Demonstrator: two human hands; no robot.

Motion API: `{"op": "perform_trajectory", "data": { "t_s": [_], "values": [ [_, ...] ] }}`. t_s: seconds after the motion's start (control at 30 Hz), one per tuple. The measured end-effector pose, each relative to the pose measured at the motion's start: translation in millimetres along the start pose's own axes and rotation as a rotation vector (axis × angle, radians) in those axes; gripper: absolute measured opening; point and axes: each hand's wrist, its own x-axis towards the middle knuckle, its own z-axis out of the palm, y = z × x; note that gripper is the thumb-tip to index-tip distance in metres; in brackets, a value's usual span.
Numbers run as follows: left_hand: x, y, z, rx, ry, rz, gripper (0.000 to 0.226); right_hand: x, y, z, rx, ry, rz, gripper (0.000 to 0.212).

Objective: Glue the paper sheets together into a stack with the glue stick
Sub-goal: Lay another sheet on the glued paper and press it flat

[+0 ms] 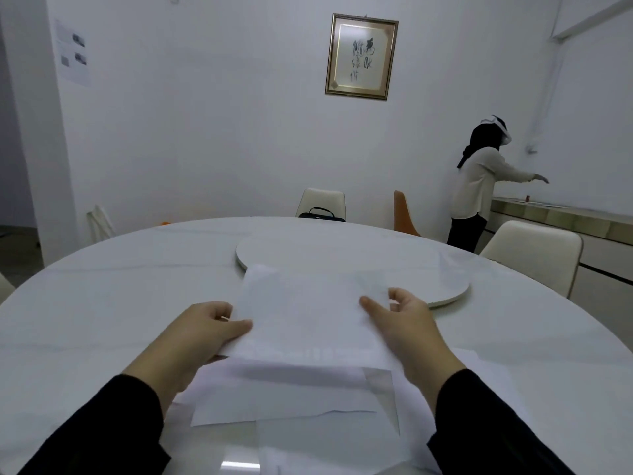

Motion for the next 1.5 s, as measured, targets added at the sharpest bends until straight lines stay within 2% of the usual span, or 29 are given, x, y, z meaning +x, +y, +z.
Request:
{"op": "perform_trajectory", "data": {
  "t_s": [0.07,0.13,0.17,0.23,0.37,0.47,0.67,1.13,1.27,1.37,1.5],
  "values": [
    [0.3,-8.3,-8.2,0.011,0.073,-0.028,0.008,-5.6,8.9,3.8,0.106,-0.138,0.126,0.027],
    [-2.4,-18.4,-16.7,0.061,0.065,-0.054,0.007,-8.9,17.3,4.7,0.14,-0.153,0.168,0.038],
    [-4.6,-22.7,-19.9,0.073,0.045,-0.067,0.015,-9.5,20.3,5.6,0.141,-0.137,0.167,0.04],
    [-6.9,-31.8,-24.6,0.035,-0.004,-0.121,0.025,-9.8,24.8,8.6,0.148,-0.113,0.158,0.037],
    [-10.3,-33.8,-26.6,0.008,0.012,-0.159,0.016,-11.2,30.4,12.6,0.135,-0.157,0.152,0.034],
    [-11.0,-29.1,-27.7,0.091,0.054,-0.131,0.006,-10.6,32.0,10.3,0.091,-0.163,0.144,0.035],
    [-11.8,-25.6,-30.6,0.36,0.081,-0.119,0.013,-10.0,35.0,7.4,-0.06,-0.108,0.144,0.03],
    [-20.7,-25.8,-25.3,0.527,0.056,-0.034,0.016,-14.6,37.3,8.1,-0.301,-0.091,0.119,0.033],
    [-24.4,-27.2,-24.9,0.508,0.053,-0.016,0.039,-16.3,36.3,7.5,-0.324,-0.062,0.098,0.045],
    [-24.9,-28.8,-25.9,0.504,0.044,0.013,0.049,-16.7,36.7,7.3,-0.322,-0.079,0.101,0.041],
    [-22.9,-30.5,-26.4,0.521,0.008,0.008,0.028,-15.1,39.8,7.7,-0.458,-0.102,0.036,0.025]
  ]
}}
